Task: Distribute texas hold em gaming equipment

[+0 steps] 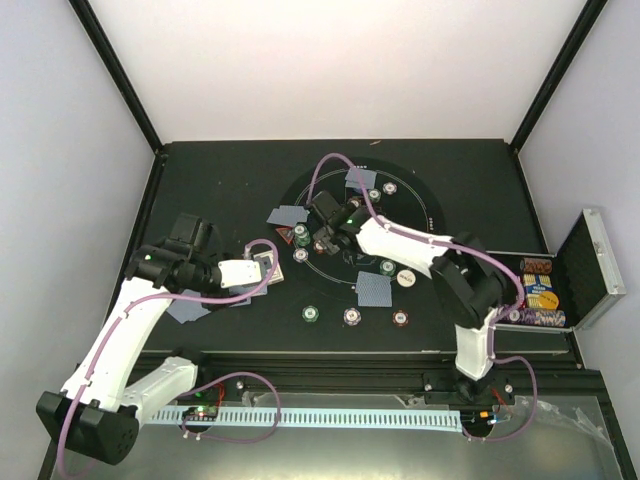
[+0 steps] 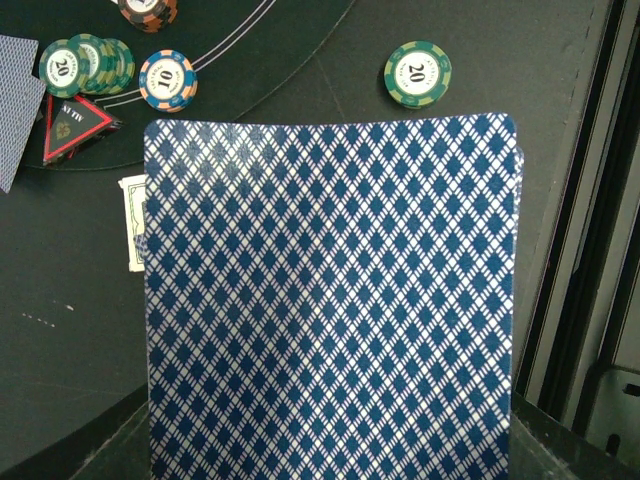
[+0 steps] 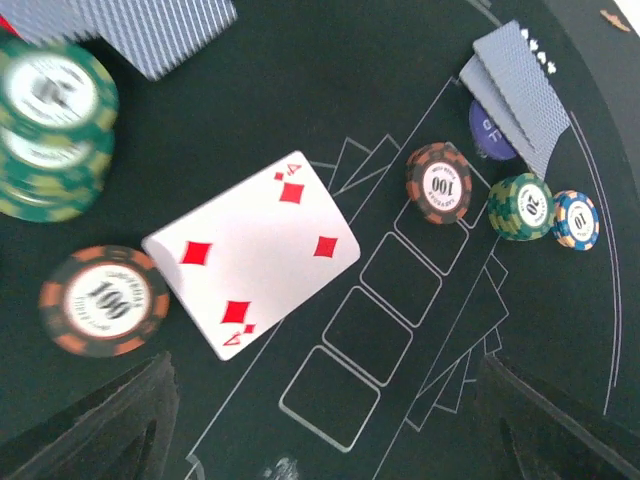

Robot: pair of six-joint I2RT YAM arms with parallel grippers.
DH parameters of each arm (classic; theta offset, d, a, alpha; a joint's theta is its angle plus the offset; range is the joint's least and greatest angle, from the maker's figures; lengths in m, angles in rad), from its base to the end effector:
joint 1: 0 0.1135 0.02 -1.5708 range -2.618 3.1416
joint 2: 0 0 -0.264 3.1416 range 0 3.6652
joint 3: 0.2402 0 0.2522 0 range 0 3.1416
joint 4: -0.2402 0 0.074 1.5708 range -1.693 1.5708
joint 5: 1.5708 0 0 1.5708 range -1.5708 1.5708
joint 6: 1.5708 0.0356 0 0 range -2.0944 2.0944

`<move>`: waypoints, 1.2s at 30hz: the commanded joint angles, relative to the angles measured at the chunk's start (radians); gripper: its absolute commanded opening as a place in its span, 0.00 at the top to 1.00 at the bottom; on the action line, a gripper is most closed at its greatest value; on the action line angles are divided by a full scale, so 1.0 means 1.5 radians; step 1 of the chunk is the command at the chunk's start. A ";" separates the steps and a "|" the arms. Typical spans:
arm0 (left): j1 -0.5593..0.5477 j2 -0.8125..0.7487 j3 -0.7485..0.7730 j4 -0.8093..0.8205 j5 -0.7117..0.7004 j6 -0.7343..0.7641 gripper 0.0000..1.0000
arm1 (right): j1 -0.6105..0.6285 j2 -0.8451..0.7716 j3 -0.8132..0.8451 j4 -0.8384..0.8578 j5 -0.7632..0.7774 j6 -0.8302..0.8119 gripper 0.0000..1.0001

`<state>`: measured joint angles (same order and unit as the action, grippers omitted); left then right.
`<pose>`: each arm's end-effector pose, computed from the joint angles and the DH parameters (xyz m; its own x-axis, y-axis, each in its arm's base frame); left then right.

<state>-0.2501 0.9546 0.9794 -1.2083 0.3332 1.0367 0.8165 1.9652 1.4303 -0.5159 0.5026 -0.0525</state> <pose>0.1439 -0.0488 0.2953 -0.1523 0.8784 -0.4529 0.9522 0.2533 0.1709 0.2967 0.2907 0.1927 -0.5685 -0.6722 -0.4743 -0.5052 0.7403 -0.4435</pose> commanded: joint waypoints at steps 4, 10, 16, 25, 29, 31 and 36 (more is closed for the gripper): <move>0.001 -0.012 0.018 -0.010 0.011 0.003 0.98 | -0.006 -0.180 -0.040 -0.028 -0.208 0.199 0.13; 0.001 0.000 0.027 -0.002 0.025 0.000 0.99 | -0.009 -0.280 -0.165 0.163 -0.594 0.499 0.11; 0.001 0.012 0.040 -0.005 0.040 -0.002 0.98 | 0.017 -0.302 -0.278 0.399 -0.738 0.678 0.11; 0.001 0.020 0.041 0.000 0.040 -0.002 0.98 | 0.060 -0.251 -0.298 0.545 -0.794 0.770 0.12; 0.001 0.020 0.041 -0.001 0.040 -0.002 0.99 | 0.079 -0.223 -0.287 0.571 -0.800 0.790 0.14; 0.001 0.020 0.043 -0.001 0.040 -0.002 0.98 | 0.086 -0.208 -0.283 0.582 -0.803 0.798 0.16; 0.001 0.018 0.042 0.000 0.039 -0.002 0.98 | 0.103 -0.176 -0.268 0.609 -0.809 0.821 0.20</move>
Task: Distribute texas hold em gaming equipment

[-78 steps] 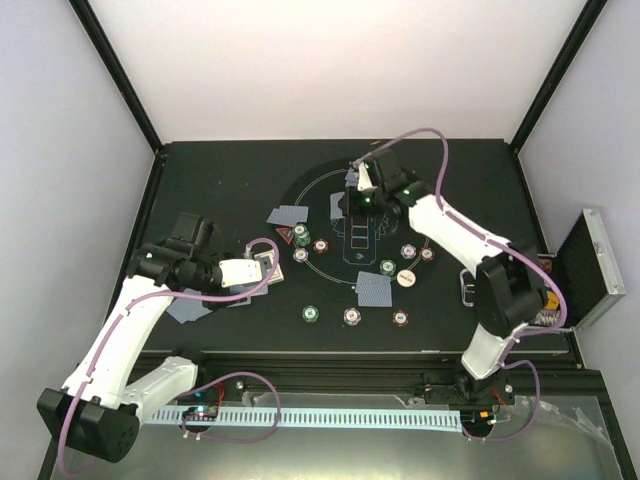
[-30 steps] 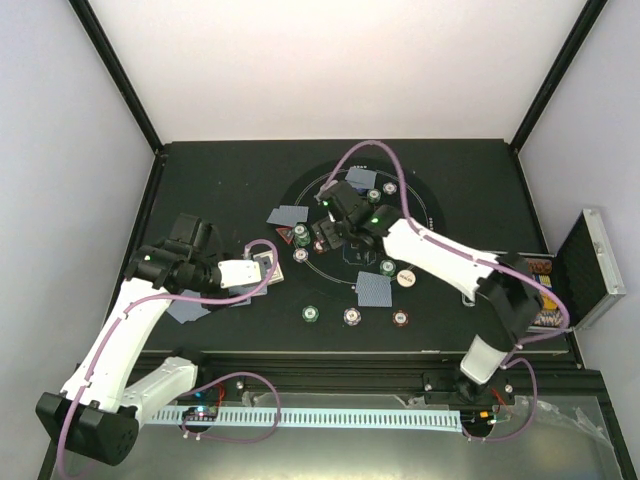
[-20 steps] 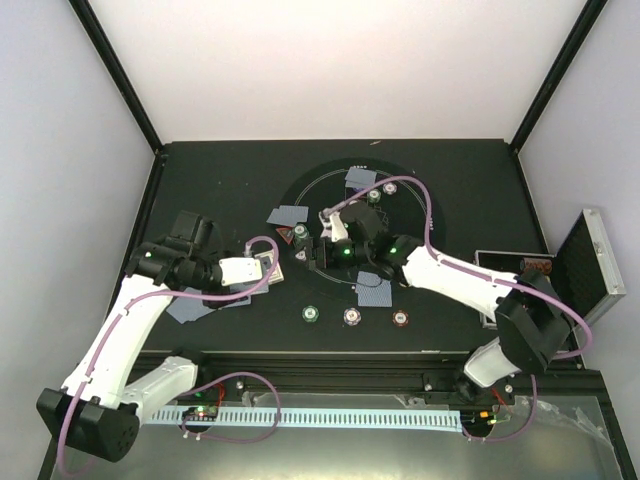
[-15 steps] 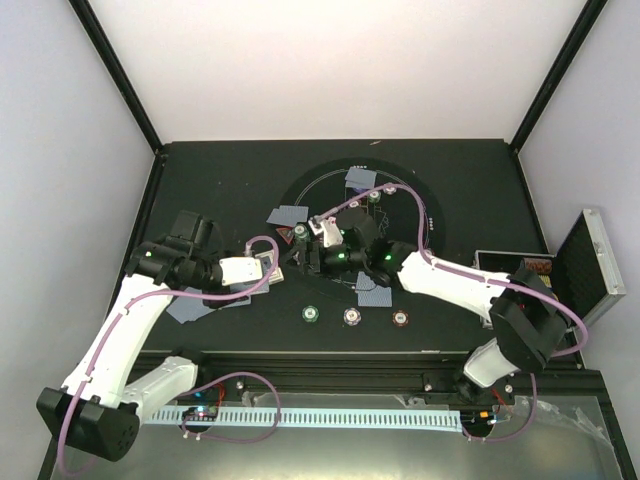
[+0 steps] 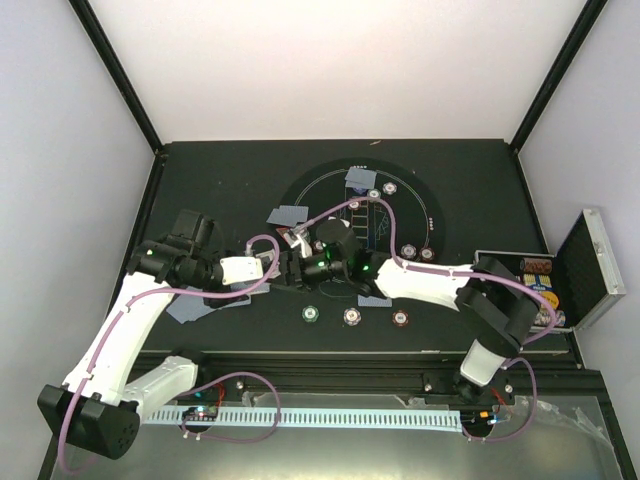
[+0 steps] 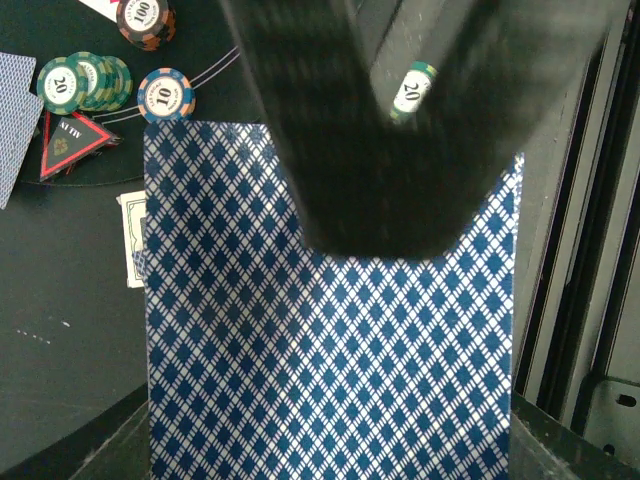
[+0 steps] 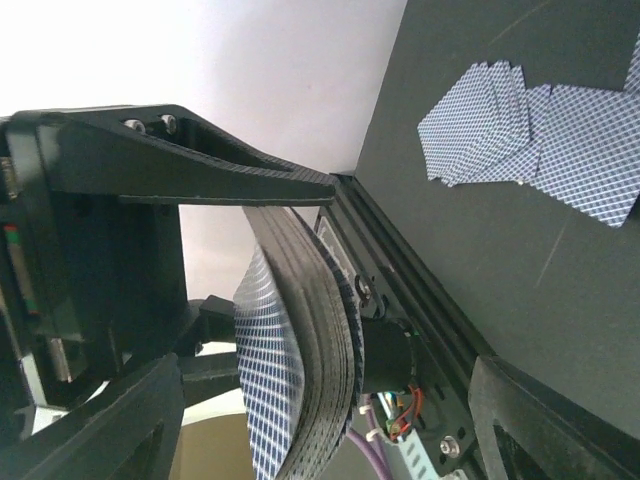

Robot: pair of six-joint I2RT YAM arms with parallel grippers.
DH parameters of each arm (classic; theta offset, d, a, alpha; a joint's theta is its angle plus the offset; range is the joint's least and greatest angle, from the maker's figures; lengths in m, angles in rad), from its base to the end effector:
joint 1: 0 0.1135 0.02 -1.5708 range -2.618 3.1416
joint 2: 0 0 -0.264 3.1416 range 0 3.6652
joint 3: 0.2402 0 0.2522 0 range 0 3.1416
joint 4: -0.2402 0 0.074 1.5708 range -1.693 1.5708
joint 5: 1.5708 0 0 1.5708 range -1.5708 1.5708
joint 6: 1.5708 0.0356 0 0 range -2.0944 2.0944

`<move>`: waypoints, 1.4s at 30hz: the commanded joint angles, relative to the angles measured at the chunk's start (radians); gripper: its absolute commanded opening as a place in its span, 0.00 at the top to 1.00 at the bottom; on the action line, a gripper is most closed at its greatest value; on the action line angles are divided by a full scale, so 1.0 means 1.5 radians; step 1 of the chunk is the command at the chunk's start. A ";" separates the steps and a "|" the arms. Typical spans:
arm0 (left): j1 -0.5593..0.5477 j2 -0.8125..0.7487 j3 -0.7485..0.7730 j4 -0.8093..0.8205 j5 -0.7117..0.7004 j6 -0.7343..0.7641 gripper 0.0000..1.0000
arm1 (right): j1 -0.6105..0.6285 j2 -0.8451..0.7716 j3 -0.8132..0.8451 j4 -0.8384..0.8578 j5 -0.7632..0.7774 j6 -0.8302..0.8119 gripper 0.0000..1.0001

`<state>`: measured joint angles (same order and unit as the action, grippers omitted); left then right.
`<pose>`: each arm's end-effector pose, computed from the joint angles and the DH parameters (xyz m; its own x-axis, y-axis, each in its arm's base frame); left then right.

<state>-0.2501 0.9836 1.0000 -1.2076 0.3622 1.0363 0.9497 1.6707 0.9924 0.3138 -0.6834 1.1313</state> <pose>0.1494 -0.0512 0.2976 -0.1498 0.8688 -0.4720 0.9571 0.2472 0.1512 0.1968 0.3137 0.2330 -0.9696 -0.1492 -0.1938 -0.2266 0.2502 0.9413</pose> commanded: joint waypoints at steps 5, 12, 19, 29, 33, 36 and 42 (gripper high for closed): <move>0.001 -0.002 0.027 -0.001 0.019 -0.002 0.99 | 0.031 0.061 0.041 0.118 -0.032 0.075 0.22; 0.001 -0.004 0.028 -0.003 0.018 -0.002 0.98 | 0.032 0.105 0.036 0.164 -0.042 0.110 0.31; 0.001 -0.006 0.029 -0.004 0.016 0.000 0.98 | 0.009 0.097 -0.013 0.172 -0.040 0.110 0.41; 0.001 -0.007 0.027 -0.005 0.017 0.000 0.98 | -0.029 0.070 -0.061 0.148 -0.038 0.086 0.53; 0.001 -0.007 0.027 -0.005 0.016 0.000 0.98 | -0.032 0.061 -0.058 0.134 -0.037 0.077 0.67; 0.001 -0.008 0.027 -0.005 0.014 0.000 0.98 | -0.036 0.050 -0.053 0.112 -0.036 0.063 0.77; 0.002 -0.010 0.023 -0.004 0.008 0.000 0.99 | -0.055 0.010 -0.065 0.079 -0.034 0.042 0.99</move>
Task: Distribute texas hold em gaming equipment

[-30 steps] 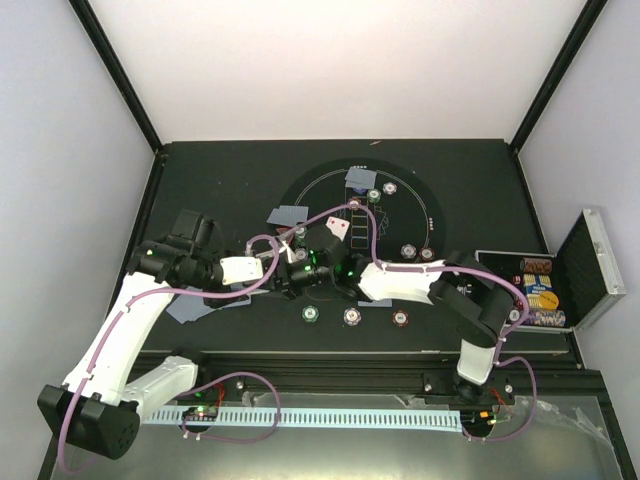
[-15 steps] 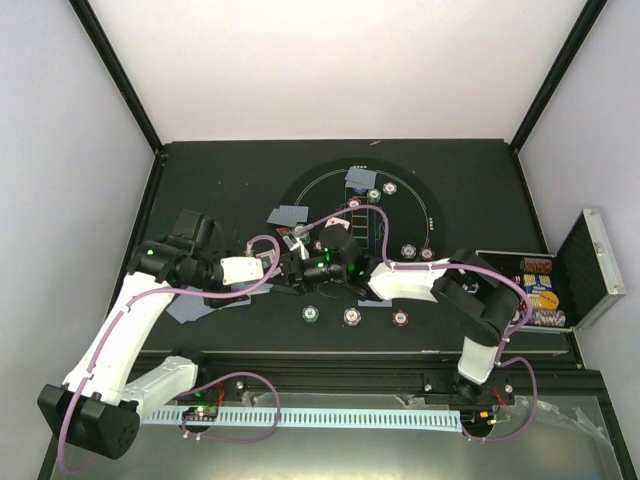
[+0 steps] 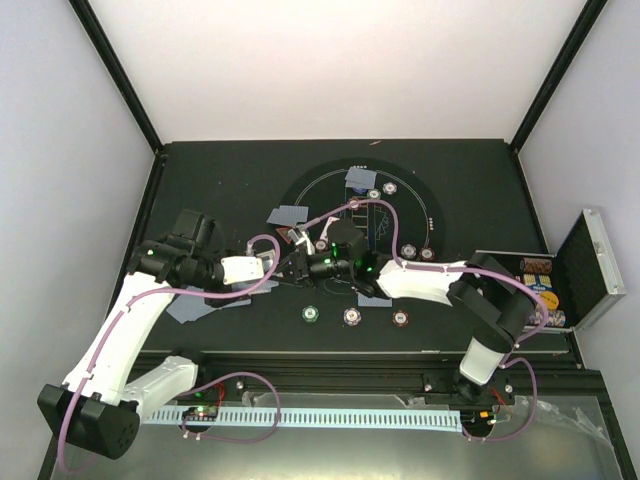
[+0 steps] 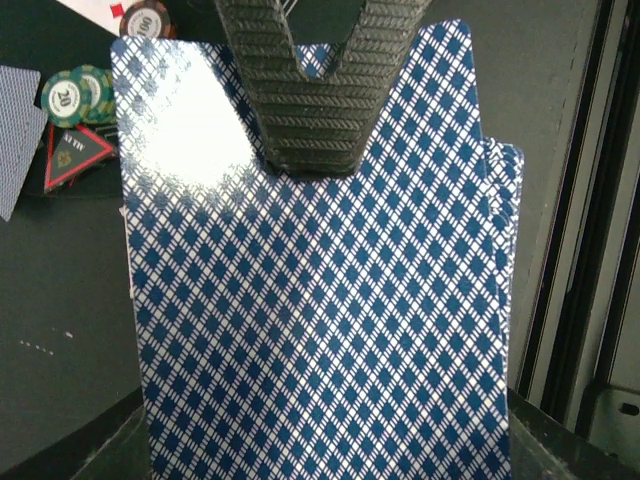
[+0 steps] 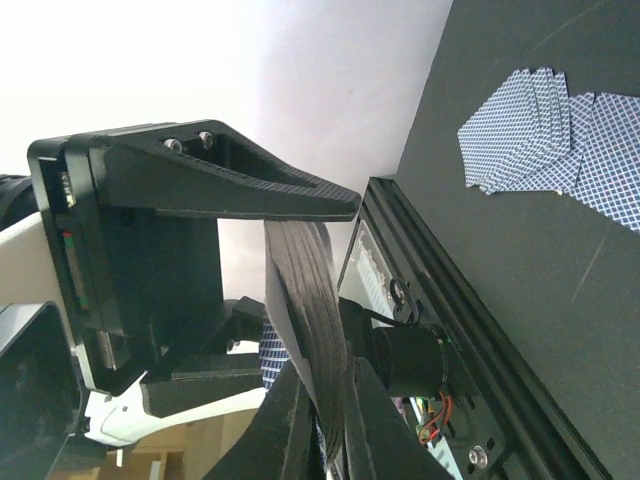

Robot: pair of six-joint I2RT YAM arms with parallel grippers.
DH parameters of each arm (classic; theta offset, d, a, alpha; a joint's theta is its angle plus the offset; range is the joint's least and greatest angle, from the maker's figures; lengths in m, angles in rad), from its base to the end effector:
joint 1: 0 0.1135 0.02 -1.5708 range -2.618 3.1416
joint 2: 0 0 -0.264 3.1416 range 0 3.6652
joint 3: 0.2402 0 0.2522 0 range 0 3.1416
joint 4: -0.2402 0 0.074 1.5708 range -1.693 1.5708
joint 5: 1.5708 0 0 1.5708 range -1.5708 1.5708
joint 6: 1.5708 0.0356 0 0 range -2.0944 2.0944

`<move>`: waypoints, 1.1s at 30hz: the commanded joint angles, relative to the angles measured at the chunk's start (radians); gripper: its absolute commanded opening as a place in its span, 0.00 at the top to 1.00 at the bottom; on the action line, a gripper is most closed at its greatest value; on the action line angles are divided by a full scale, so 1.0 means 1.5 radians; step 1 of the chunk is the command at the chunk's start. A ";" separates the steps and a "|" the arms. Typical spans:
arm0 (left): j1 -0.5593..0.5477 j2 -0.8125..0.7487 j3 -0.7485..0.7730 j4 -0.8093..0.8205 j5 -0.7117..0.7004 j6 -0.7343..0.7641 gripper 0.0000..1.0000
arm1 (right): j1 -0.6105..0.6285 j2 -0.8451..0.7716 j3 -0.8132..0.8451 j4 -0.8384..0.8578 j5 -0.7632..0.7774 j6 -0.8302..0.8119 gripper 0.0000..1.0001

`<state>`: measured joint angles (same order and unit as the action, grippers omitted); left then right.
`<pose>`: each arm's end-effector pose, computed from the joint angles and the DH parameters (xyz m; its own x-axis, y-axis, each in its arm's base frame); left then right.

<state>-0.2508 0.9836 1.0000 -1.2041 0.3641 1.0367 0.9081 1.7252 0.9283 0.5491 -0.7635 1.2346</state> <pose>0.1497 -0.0514 0.2978 -0.1468 0.8679 -0.4746 0.9571 0.2458 0.1536 0.2091 0.3079 0.2166 -0.9767 -0.1431 -0.1597 -0.1815 0.1548 0.9711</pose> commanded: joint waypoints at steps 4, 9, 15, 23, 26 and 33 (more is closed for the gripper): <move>0.002 -0.008 0.022 -0.004 0.008 0.000 0.98 | -0.042 -0.057 -0.031 -0.095 0.021 -0.038 0.99; 0.002 -0.007 0.020 -0.003 0.006 0.001 0.98 | -0.066 -0.093 -0.042 -0.126 0.013 -0.059 0.99; 0.002 -0.007 0.014 -0.001 0.002 0.002 0.98 | -0.084 -0.117 -0.043 -0.165 0.007 -0.085 0.96; 0.002 -0.005 0.016 0.000 0.008 -0.001 0.98 | -0.048 -0.077 0.009 -0.220 0.020 -0.113 0.56; 0.002 -0.005 0.018 -0.002 0.008 -0.001 0.99 | -0.033 -0.053 0.028 -0.205 0.016 -0.102 0.49; 0.002 -0.015 0.016 -0.008 -0.002 0.005 0.98 | -0.031 -0.054 0.016 -0.197 0.023 -0.091 0.27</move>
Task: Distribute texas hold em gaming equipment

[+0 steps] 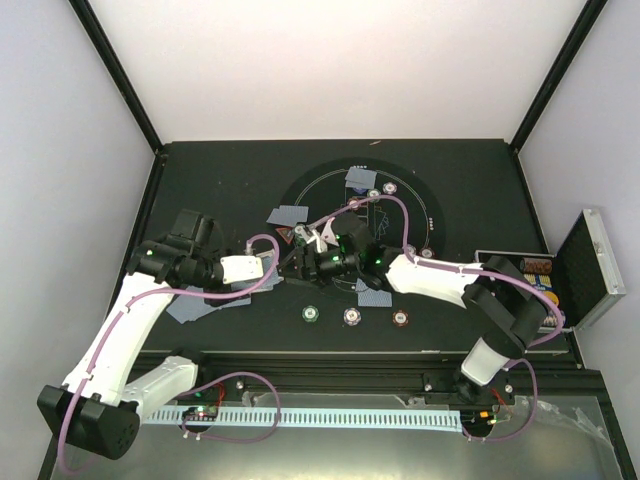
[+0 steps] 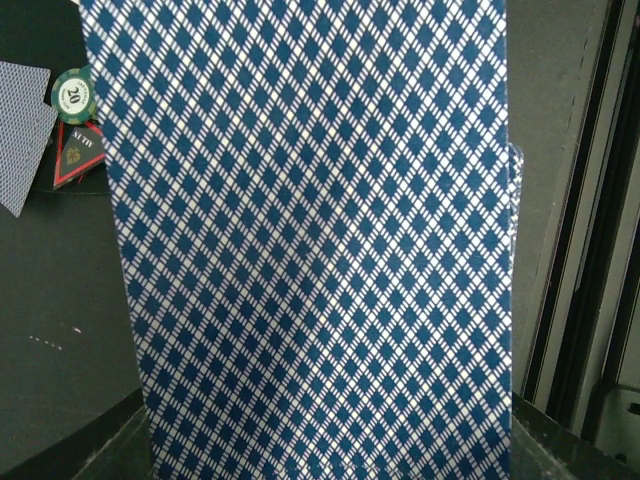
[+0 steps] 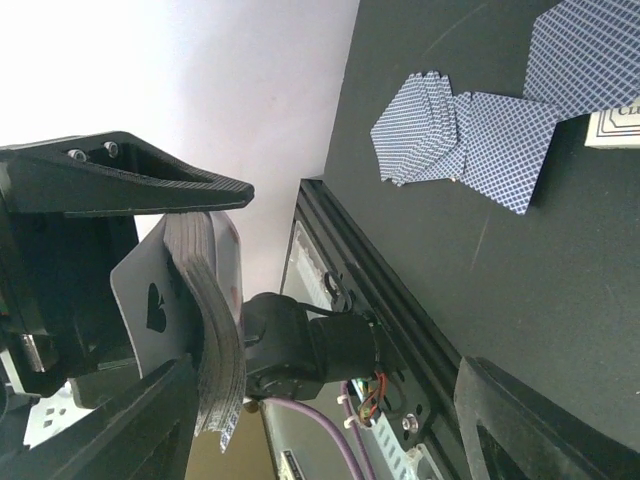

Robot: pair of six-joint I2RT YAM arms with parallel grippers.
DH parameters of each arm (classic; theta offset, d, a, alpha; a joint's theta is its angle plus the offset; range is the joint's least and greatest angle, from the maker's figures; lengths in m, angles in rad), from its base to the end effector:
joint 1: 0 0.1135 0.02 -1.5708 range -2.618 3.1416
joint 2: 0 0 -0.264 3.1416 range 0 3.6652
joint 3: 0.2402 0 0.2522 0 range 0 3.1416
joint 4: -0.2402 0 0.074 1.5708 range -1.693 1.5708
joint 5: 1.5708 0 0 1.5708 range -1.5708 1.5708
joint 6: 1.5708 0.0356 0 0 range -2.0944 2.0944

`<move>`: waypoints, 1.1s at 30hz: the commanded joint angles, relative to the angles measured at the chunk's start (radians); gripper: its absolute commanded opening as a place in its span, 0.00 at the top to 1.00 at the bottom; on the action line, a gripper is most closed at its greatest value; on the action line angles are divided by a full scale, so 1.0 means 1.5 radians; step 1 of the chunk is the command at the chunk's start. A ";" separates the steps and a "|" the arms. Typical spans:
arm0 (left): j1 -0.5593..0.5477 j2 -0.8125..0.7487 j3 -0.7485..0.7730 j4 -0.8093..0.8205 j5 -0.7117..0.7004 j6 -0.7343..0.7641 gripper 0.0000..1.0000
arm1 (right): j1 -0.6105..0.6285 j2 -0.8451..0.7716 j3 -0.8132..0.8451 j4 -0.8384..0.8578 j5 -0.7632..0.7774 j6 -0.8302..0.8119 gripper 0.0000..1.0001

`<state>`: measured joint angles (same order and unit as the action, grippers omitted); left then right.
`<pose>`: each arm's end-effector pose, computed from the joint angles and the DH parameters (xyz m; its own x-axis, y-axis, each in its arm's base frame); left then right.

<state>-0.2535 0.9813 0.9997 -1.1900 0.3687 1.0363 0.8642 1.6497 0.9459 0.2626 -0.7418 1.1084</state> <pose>0.1504 -0.0522 0.2987 -0.1363 0.8645 -0.4837 0.9558 0.2432 0.1653 0.2135 0.2872 0.2211 -0.9805 -0.1323 -0.1452 -0.1789 0.2969 0.9380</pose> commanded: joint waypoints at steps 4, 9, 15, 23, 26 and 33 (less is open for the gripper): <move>0.003 -0.015 0.016 -0.016 -0.007 0.006 0.98 | -0.012 -0.023 -0.025 -0.058 0.035 -0.028 0.27; 0.003 -0.015 0.019 -0.018 -0.006 0.005 0.98 | -0.047 -0.067 -0.080 -0.075 0.067 -0.029 0.29; 0.003 -0.011 0.020 -0.018 -0.002 0.000 0.98 | -0.037 -0.093 -0.066 0.007 0.037 0.009 0.22; 0.003 -0.011 0.020 -0.017 -0.005 0.001 0.99 | 0.021 -0.033 0.008 0.030 0.017 0.024 0.18; 0.003 -0.010 0.019 -0.016 -0.004 0.001 0.99 | 0.034 -0.002 0.023 0.056 0.010 0.039 0.18; 0.003 -0.011 0.017 -0.015 -0.004 0.003 0.98 | 0.055 0.072 0.058 0.084 -0.007 0.059 0.20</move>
<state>-0.2535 0.9745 0.9997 -1.2007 0.3611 1.0367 0.9333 1.7042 0.9955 0.3294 -0.7242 1.1645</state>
